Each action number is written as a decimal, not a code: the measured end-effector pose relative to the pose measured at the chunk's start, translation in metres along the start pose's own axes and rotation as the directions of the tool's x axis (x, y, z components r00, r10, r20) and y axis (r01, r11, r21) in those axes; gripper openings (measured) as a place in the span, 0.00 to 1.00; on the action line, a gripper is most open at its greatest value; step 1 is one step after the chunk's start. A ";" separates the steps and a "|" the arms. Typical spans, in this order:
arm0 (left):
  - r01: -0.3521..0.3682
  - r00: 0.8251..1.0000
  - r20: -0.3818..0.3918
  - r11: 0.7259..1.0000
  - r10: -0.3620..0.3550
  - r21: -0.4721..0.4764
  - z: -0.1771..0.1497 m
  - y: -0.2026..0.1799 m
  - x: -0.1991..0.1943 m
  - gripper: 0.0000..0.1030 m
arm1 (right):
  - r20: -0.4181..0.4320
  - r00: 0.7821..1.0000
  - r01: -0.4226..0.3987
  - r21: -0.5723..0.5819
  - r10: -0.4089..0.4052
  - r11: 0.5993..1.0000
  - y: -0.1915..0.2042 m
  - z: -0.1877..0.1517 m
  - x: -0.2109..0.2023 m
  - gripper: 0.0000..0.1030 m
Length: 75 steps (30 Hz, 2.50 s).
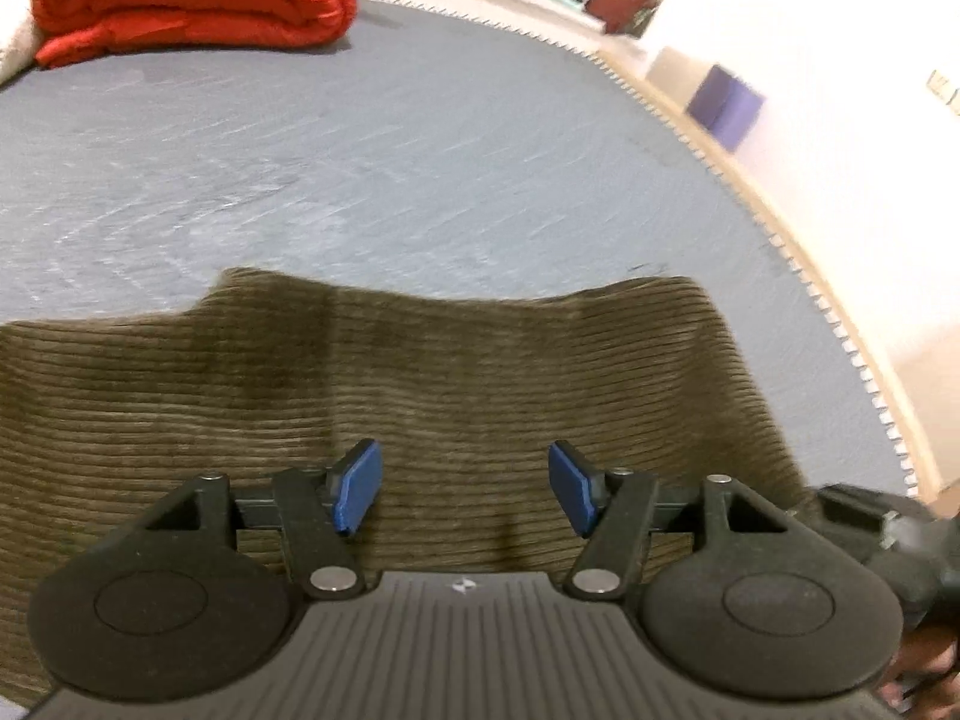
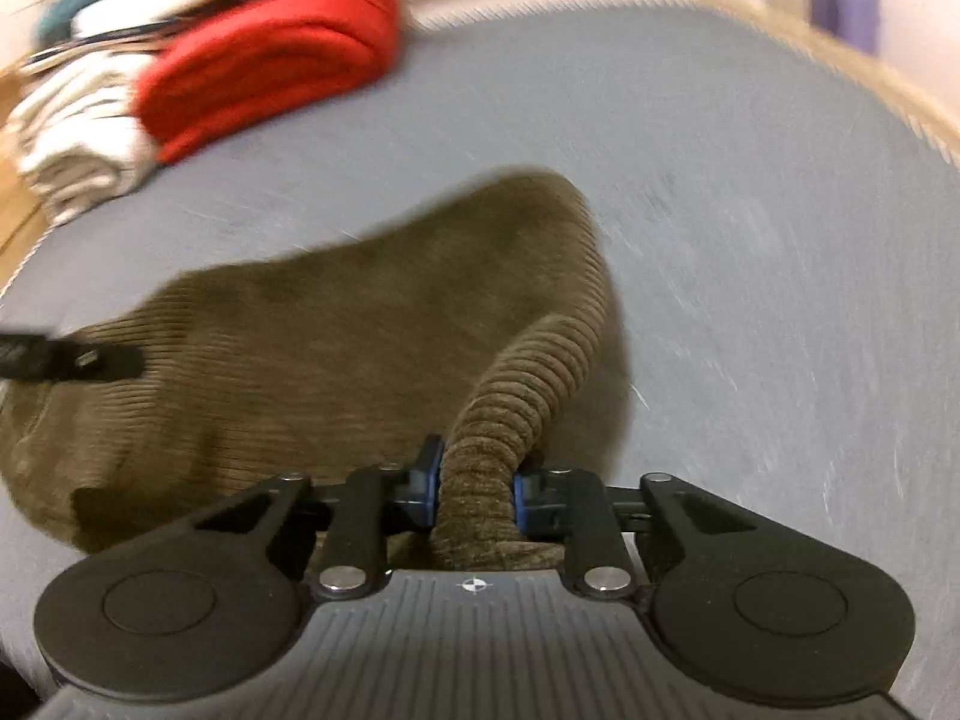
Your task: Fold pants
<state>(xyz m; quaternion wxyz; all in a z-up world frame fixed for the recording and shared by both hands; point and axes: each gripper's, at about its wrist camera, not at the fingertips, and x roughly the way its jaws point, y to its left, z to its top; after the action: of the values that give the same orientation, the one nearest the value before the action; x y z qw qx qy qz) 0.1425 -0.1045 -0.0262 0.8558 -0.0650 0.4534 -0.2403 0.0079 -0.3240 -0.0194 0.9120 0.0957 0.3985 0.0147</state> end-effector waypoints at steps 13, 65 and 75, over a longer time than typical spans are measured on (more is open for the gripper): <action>0.311 0.949 0.052 0.950 -0.312 0.035 0.001 -0.042 -0.005 0.81 | 0.154 0.982 -0.038 -0.417 0.111 0.908 0.084 -0.022 -0.025 0.21; -0.325 0.881 0.091 0.734 0.465 -0.596 -0.005 0.283 -0.152 0.82 | -0.007 0.863 -0.504 0.026 0.504 0.863 0.123 0.029 0.051 0.85; -0.272 0.958 -0.064 0.822 0.278 -0.501 -0.014 0.297 -0.092 0.95 | -0.149 0.864 -0.470 0.099 0.480 0.877 0.130 0.015 0.105 0.86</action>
<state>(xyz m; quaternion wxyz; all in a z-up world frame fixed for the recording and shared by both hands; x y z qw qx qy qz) 0.1922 0.2010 -0.0635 0.8371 -0.2219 0.4998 0.0129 0.0966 -0.1882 -0.0608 0.8400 0.2161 0.4387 0.2351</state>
